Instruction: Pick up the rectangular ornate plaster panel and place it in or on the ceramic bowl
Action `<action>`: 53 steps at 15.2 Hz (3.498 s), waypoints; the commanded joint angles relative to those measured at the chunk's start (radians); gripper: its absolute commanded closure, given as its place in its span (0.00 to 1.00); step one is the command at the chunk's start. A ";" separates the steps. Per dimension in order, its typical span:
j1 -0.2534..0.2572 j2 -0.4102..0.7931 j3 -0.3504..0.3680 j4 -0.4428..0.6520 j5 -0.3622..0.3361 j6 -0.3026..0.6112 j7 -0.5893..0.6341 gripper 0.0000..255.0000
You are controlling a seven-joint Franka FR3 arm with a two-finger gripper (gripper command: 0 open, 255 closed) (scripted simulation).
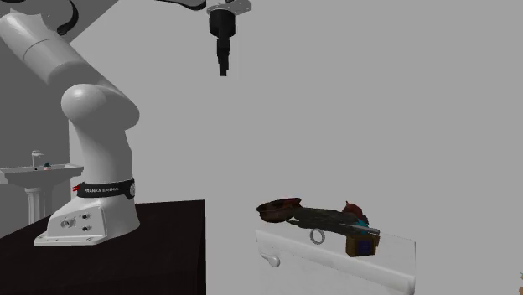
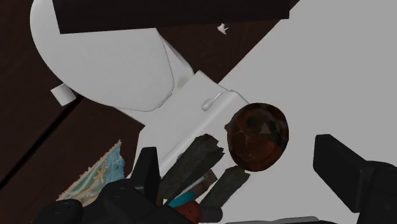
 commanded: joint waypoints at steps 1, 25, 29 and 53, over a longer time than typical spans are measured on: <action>0.000 0.000 0.000 0.000 0.000 0.000 0.000 0.00; 0.130 0.606 -0.335 -0.267 0.649 0.899 -0.377 0.00; 0.163 0.800 -0.364 -0.189 0.948 0.914 -0.580 0.00; 0.045 1.419 -0.214 0.214 1.625 0.800 -0.922 0.00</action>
